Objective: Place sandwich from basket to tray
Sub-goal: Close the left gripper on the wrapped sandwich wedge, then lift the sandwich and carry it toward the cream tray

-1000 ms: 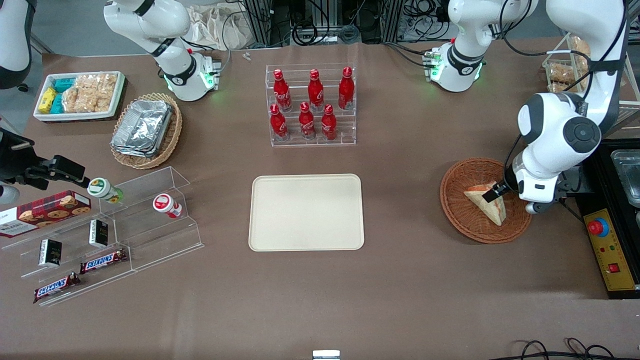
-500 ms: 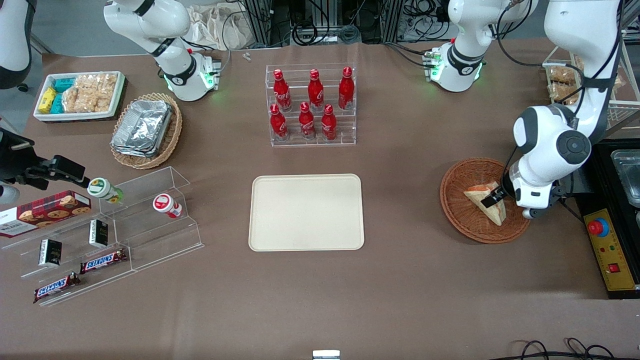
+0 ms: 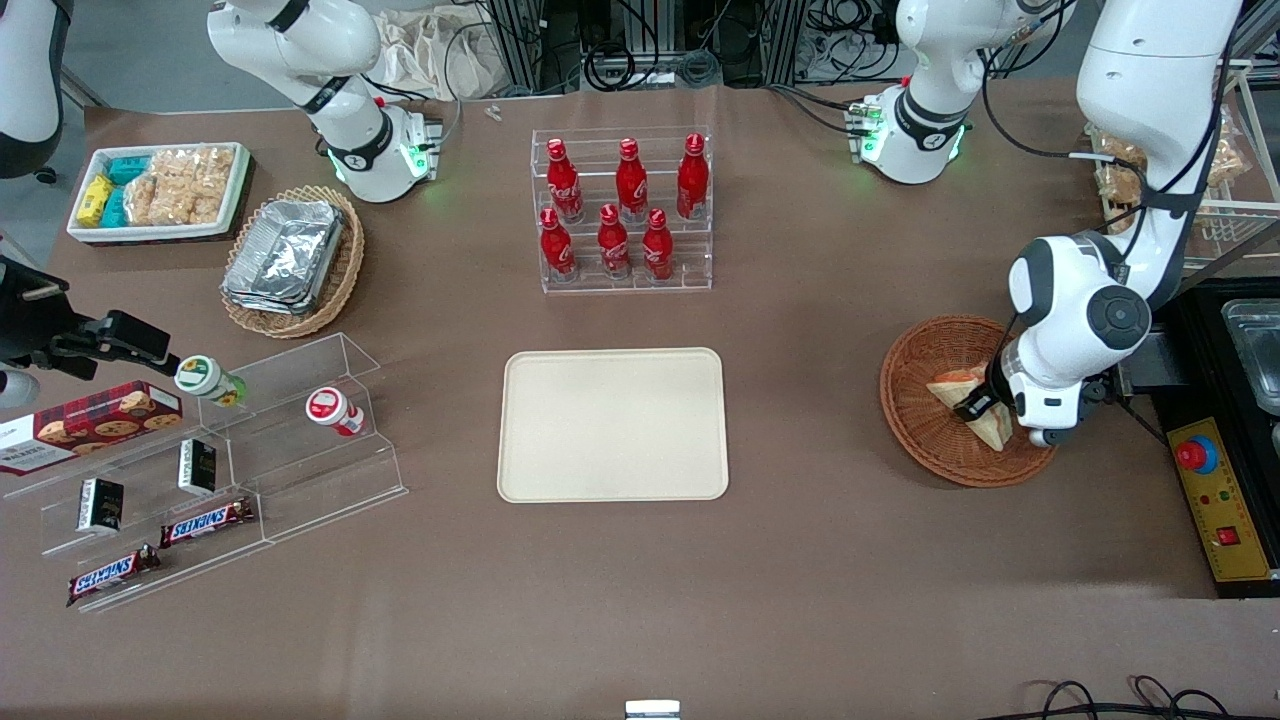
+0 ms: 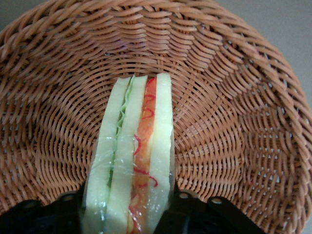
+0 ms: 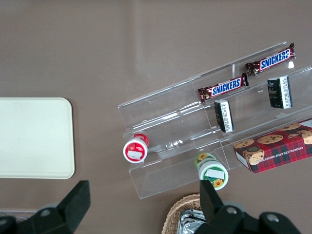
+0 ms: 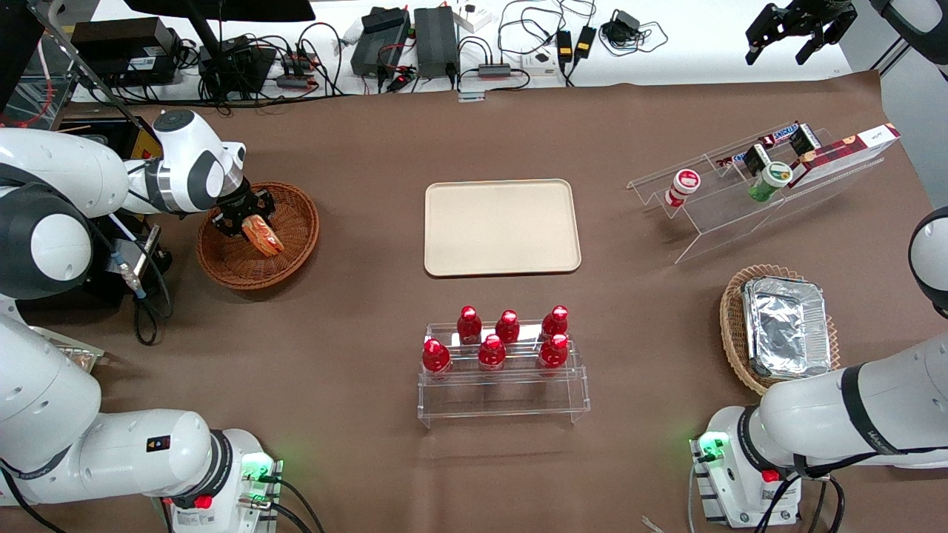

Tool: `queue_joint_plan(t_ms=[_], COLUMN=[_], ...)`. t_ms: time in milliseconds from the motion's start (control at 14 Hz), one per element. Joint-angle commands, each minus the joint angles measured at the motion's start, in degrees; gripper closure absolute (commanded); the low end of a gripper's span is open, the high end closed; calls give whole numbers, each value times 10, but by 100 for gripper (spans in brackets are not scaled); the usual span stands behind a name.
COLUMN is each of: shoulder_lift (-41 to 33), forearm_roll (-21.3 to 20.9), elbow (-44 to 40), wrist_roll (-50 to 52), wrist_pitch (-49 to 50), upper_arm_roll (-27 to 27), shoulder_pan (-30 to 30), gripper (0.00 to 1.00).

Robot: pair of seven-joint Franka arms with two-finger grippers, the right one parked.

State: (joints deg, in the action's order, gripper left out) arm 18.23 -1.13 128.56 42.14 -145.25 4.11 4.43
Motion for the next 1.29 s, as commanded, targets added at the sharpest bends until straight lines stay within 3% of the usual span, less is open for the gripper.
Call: queue_joint_plan(t_ms=[0,286,786,1000,1214], shoulder_lift=[-18,-79,-76,-55,-1], forearm_roll=[-6,-11,-8,-7,-9], elbow=[7,-29,-362,-431,-449], wrist_roll=[45,48,39,-50,-63], wrist_pitch=[-15,104,524,560,550], upper_arm_roll=[4,8,99,187,259], shoulder_pan=[-2,-6,-15,-15,-43], gripper=[100,100,100,100,100])
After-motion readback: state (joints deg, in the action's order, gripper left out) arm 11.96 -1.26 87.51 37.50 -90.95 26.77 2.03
